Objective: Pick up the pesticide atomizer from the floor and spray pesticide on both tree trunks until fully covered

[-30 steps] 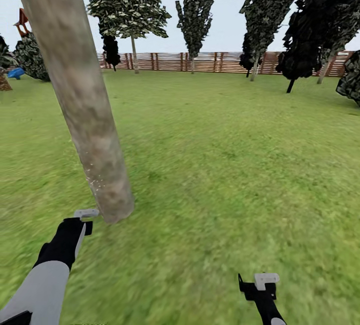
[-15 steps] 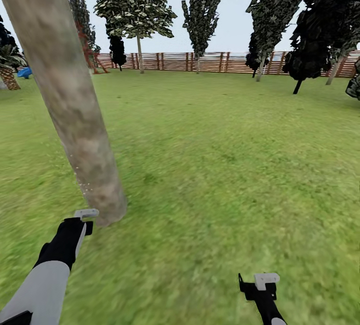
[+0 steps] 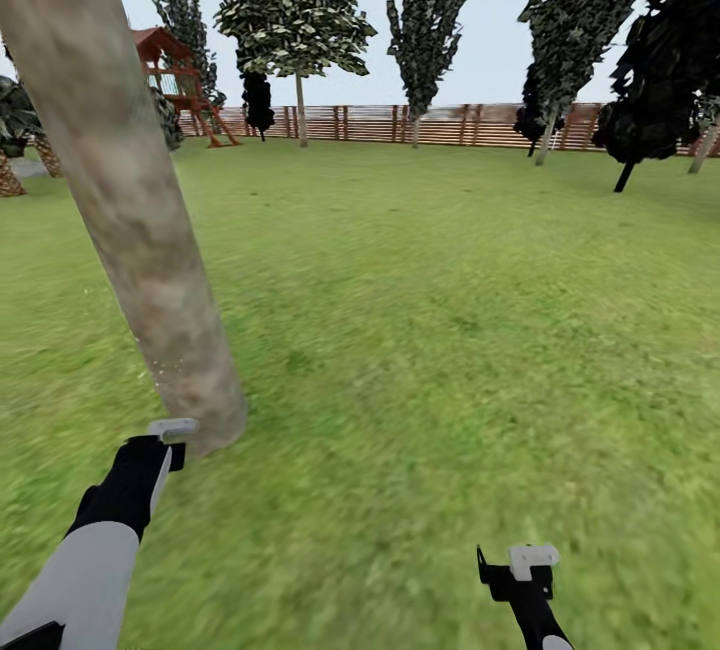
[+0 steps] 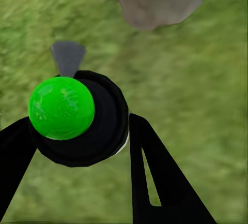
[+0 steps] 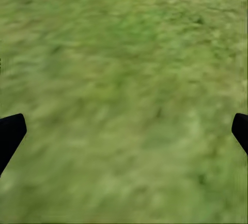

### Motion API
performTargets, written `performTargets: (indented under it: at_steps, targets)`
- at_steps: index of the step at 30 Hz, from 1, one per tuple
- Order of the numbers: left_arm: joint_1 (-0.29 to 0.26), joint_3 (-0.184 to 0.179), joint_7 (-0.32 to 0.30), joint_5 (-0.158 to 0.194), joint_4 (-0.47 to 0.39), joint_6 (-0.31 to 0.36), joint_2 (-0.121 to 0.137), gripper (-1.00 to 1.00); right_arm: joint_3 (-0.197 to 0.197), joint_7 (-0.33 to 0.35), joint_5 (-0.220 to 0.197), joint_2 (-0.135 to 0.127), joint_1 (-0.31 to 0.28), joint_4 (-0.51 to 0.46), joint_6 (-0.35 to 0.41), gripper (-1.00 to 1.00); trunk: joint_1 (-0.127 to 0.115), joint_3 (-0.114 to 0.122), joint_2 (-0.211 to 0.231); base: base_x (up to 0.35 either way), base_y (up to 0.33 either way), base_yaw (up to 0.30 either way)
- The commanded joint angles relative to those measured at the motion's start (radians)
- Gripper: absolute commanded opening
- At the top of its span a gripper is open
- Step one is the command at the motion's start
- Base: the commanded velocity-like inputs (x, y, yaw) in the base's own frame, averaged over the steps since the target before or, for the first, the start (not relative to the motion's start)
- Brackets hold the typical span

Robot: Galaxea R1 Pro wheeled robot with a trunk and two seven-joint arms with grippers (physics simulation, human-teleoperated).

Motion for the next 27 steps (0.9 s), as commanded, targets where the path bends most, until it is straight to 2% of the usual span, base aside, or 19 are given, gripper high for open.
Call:
performTargets:
  at_steps: [1, 5, 8, 9, 11, 13, 15, 18, 20, 22, 23, 24, 25, 27]
  targets:
    - [-0.001, 0.001, 0.003, 0.002, 0.000, 0.004, 0.001, -1.00, 0.008, -0.009, 0.001, 0.000, 0.000, 0.000, -0.001, 1.00, 0.000, -0.001, 0.000, 0.224, -0.202, 0.276]
    - [-0.001, 0.002, 0.001, 0.007, -0.001, 0.003, 0.001, -1.00, 0.007, -0.009, 0.001, 0.000, 0.000, 0.000, -0.001, 1.00, 0.000, -0.001, 0.000, 0.125, -0.087, 0.276]
    - [-0.011, -0.002, 0.002, 0.031, -0.003, 0.007, -0.011, -1.00, 0.007, -0.009, 0.001, -0.001, 0.000, 0.000, -0.001, 1.00, 0.000, -0.001, 0.000, 0.012, -0.007, 0.276]
    - [-0.020, -0.005, -0.001, 0.051, -0.003, 0.011, -0.020, -1.00, 0.007, -0.008, 0.001, -0.001, 0.000, 0.000, -0.001, 1.00, 0.000, -0.001, 0.000, 0.002, -0.001, 0.276]
    - [-0.069, -0.009, -0.005, 0.091, -0.001, 0.016, -0.023, -1.00, 0.007, -0.008, 0.001, 0.000, 0.000, 0.000, -0.001, 1.00, 0.000, -0.001, 0.000, 0.001, 0.000, 0.276]
    - [-0.112, -0.016, -0.006, 0.106, -0.001, 0.044, -0.028, -1.00, 0.007, -0.008, 0.001, 0.000, 0.000, 0.000, -0.001, 1.00, 0.000, -0.001, 0.000, 0.000, 0.000, 0.252]
    - [-0.168, -0.071, -0.008, 0.111, -0.002, 0.101, -0.034, -1.00, 0.007, -0.007, 0.001, -0.001, 0.000, 0.000, -0.001, 1.00, 0.000, -0.001, 0.000, 0.000, 0.000, 0.061]
    - [-0.193, -0.118, -0.009, 0.113, -0.002, 0.119, -0.038, -1.00, 0.007, -0.007, 0.001, -0.002, 0.000, 0.000, -0.001, 1.00, 0.000, -0.001, 0.000, 0.000, 0.000, 0.013]
    - [-0.214, -0.128, -0.011, 0.114, -0.001, 0.163, -0.026, -1.00, 0.007, -0.007, 0.002, -0.003, 0.000, 0.000, -0.001, 1.00, 0.000, -0.001, 0.000, 0.000, 0.000, 0.001]
    - [-0.216, -0.126, -0.012, 0.113, -0.001, 0.188, 0.000, -1.00, 0.007, -0.007, 0.002, -0.004, 0.000, 0.000, 0.000, 1.00, 0.000, -0.001, 0.000, 0.000, 0.000, 0.000]
    - [-0.215, -0.125, -0.016, 0.114, 0.002, 0.194, 0.034, -1.00, 0.007, -0.007, 0.002, -0.004, 0.000, 0.000, -0.001, 1.00, 0.000, -0.001, 0.000, 0.000, 0.000, 0.000]
    - [-0.209, -0.128, -0.052, 0.113, 0.006, 0.198, 0.084, -1.00, 0.007, -0.007, 0.002, -0.004, 0.000, 0.000, -0.001, 1.00, 0.000, -0.001, 0.000, 0.000, 0.000, 0.000]
    - [-0.206, -0.131, -0.091, 0.112, 0.007, 0.199, 0.096, -1.00, 0.007, -0.007, 0.002, -0.004, 0.000, 0.000, 0.000, 1.00, 0.000, -0.001, 0.000, 0.000, 0.000, 0.000]
    - [-0.205, -0.132, -0.142, 0.109, 0.007, 0.200, 0.097, -1.00, 0.007, -0.007, 0.002, -0.004, 0.000, 0.000, -0.001, 1.00, 0.000, -0.001, 0.000, 0.000, 0.000, 0.000]
